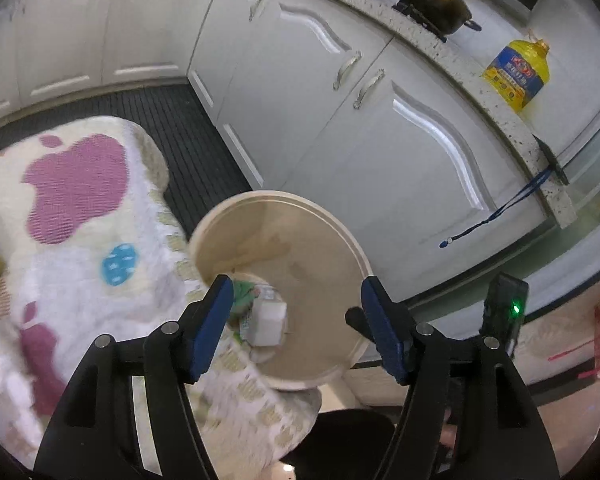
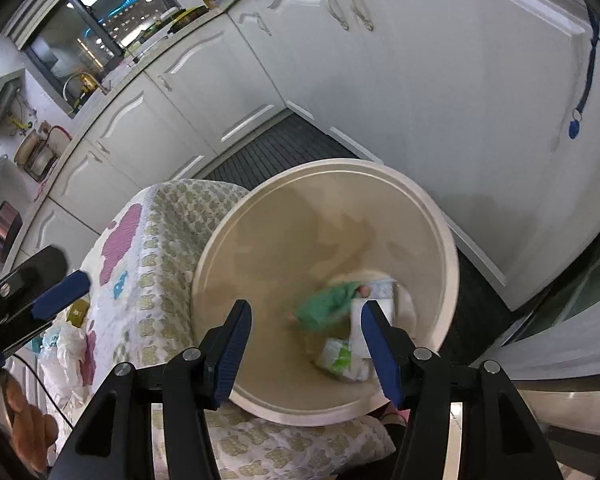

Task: Collect trash
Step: 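Open both tools over the beige bin to drop the towel and block, then move both open tools back over the table toward the remaining boxes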

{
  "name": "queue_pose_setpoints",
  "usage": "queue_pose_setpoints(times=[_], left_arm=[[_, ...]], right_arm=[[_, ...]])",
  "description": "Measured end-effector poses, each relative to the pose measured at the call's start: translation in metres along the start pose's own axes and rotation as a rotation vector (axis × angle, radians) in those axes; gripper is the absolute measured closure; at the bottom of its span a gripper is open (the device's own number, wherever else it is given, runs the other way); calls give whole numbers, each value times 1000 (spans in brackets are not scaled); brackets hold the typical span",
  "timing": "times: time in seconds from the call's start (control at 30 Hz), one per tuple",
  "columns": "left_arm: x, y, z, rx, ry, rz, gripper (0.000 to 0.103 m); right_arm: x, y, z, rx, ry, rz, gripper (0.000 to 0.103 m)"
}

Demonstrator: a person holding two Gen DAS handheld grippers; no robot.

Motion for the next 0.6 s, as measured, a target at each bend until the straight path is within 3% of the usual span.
queue_pose_setpoints(times=[0.2, 0.3, 0.4, 0.5, 0.6], left_arm=[[-14, -76, 51, 127, 27, -106, 38], [-21, -114, 87, 180, 13, -150, 38], [-29, -151, 128, 284, 6, -199, 38], [-41, -178, 176, 368, -21, -210, 38], [-55, -194, 213, 401, -71, -207, 38]], right_arm=[[-4, -5, 54, 75, -85, -1, 48], [-6, -6, 94, 138, -148, 6, 48], [-10, -1, 147, 207, -227, 27, 47], [-21, 8, 195, 277, -295, 62, 41], [-35, 23, 233, 328, -355, 110, 41]])
Point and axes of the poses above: each gripper's, at about its wrist camera, not at the fingertips, and y roughly the way its jaws point, z to its left, x to its top, the point moved 8 cm from there along y, roughly the way its jaws point, and after that the axes turned 14 degrees about x, right-handed, at the moved point
